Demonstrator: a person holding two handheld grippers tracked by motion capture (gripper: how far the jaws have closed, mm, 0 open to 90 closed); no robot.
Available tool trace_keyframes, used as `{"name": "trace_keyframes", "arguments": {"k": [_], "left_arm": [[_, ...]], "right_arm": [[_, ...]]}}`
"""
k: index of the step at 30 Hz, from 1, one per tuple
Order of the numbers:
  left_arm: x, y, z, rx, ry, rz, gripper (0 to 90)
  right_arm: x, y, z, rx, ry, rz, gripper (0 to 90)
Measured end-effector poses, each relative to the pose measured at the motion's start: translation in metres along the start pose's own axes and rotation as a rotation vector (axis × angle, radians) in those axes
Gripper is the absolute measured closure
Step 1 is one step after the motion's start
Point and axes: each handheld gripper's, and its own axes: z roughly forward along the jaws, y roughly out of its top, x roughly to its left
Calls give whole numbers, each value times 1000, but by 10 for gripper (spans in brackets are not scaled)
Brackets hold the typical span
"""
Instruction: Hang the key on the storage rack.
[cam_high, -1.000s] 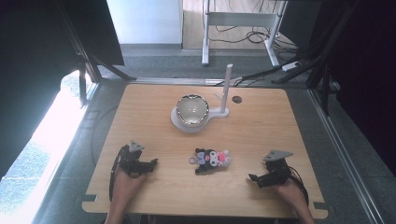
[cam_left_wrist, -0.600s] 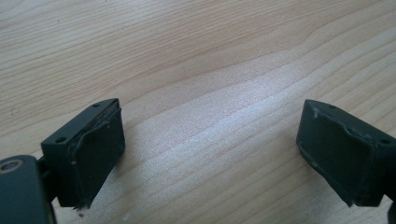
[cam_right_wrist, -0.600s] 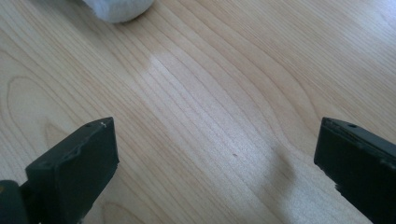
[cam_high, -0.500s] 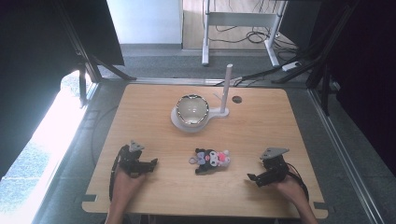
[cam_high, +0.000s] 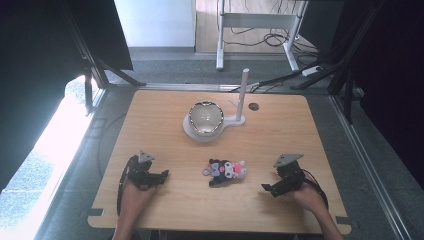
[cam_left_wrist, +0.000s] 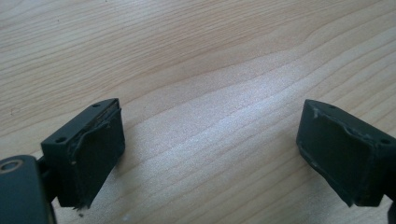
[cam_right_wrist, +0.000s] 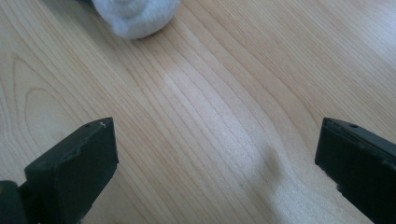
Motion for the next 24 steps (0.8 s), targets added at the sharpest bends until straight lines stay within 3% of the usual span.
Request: {"name": "trace_keyframes", "arguments": {"k": [17,24], "left_arm": [[0,0,0,1,-1,0,77],[0,0,0,1,-1,1,77]], "right_arm": [[2,32,8,78,51,-66,0],[1,48,12,126,67,-114,8]]}}
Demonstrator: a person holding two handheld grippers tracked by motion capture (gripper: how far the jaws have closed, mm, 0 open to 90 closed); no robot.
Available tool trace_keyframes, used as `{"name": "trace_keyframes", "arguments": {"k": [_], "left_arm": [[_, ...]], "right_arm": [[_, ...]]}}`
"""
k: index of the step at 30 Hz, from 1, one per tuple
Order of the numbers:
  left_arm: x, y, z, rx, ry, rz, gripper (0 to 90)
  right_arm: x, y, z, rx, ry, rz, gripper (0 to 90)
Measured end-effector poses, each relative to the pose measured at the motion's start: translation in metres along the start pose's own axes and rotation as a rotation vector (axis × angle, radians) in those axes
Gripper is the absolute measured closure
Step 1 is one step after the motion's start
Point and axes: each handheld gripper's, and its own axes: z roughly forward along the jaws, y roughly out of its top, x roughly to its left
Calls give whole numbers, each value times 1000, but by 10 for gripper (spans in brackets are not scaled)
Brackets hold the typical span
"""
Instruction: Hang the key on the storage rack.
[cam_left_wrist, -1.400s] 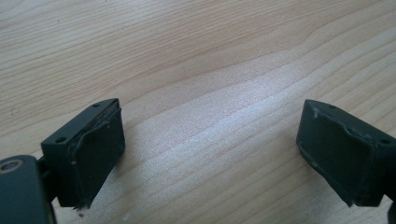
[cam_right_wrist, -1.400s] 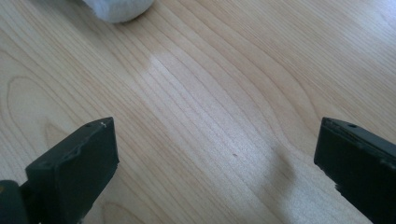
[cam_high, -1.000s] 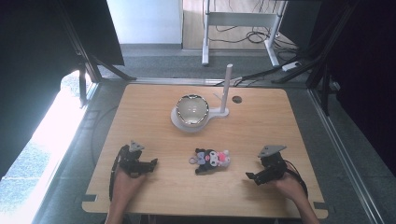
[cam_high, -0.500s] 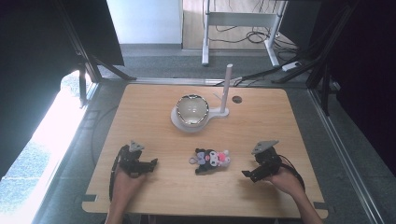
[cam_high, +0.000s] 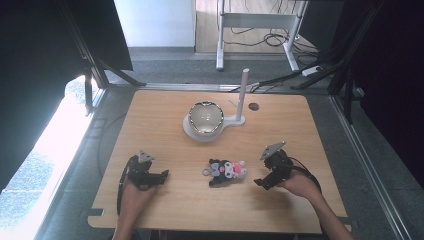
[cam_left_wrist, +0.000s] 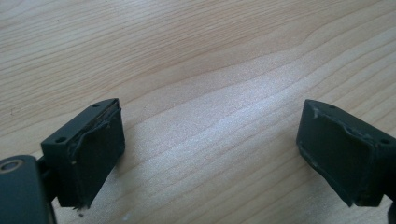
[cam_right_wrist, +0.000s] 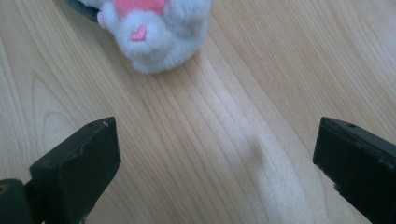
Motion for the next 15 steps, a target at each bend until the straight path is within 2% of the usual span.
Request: {"name": "trace_keyframes", "arguments": {"k": [15], "left_arm": [[0,0,0,0,-1,0,77]], "right_arm": [[1,39,11,99,53,-143,39]]}}
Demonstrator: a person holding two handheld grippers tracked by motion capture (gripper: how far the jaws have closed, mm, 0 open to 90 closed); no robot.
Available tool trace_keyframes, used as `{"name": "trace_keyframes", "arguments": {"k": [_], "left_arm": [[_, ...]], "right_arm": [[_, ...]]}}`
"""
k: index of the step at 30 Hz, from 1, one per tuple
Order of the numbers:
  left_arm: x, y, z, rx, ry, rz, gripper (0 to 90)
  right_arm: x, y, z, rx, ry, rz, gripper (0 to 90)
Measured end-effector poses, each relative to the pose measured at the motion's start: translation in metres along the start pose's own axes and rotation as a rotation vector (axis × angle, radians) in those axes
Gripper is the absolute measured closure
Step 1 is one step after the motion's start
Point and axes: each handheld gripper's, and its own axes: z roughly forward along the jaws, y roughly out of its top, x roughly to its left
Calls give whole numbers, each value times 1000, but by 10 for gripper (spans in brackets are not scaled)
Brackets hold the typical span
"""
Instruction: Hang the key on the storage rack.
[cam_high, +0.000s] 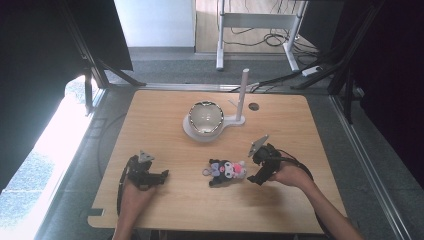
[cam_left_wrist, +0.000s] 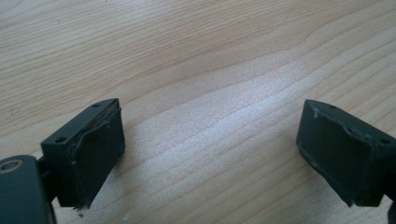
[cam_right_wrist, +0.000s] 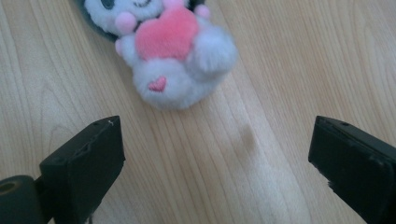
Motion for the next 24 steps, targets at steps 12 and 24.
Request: {"name": "trace_keyframes", "arguments": {"k": [12,24], "left_arm": [[0,0,0,0,0,0,77],[0,0,0,0,-1,0,76]], "right_arm": [[7,37,17,100,61,-137,102],[15,69,44,210,94,-240,235]]}}
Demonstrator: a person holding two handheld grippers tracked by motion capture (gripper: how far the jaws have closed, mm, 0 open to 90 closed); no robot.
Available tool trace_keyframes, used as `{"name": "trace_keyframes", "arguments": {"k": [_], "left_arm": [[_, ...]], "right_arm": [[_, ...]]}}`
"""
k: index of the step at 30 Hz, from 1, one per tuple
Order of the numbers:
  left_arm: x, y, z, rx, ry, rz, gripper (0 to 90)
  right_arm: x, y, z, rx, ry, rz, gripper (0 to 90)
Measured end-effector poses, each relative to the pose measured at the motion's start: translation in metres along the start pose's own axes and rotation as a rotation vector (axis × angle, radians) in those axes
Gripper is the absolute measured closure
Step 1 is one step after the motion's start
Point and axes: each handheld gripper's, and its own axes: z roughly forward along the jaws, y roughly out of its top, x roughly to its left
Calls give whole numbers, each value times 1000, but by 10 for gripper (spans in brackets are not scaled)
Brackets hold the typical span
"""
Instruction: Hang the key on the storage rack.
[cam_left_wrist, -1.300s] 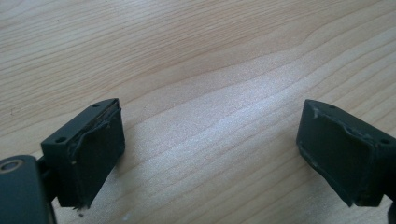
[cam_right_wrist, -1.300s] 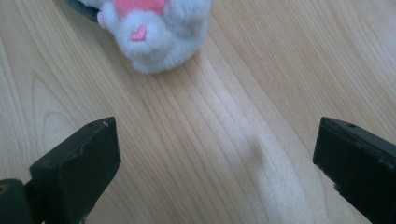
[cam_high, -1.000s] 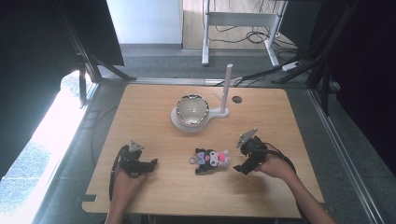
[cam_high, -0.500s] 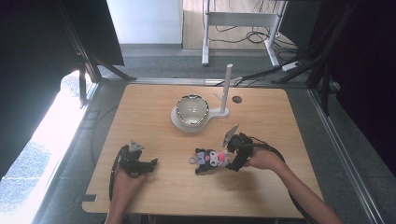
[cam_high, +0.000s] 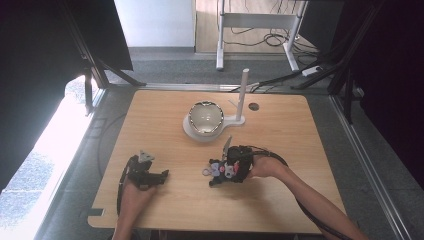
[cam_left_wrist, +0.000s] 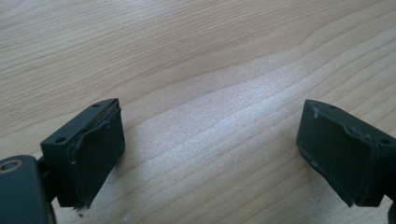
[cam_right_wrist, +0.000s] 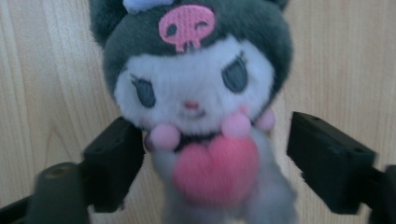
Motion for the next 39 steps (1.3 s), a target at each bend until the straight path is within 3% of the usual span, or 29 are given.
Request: {"name": "trace_keyframes", "arguments": {"k": [2,7,19,34,39], "left_arm": [[0,0,0,0,0,0,76],[0,0,0,0,0,0,76],[0,0,0,1,0,4,76],[0,0,0,-2,3,2,76],[0,0,0,-2,2,2,76]], "right_arm": [[2,4,3,22,21,-8,333],[2,6,-1,35,26,8,413],[-12,-10,-37,-42,44,82,420],[-38,-45,-86,-115,56,226,421],[-49,-55,-100,-120,33,256,422]]}}
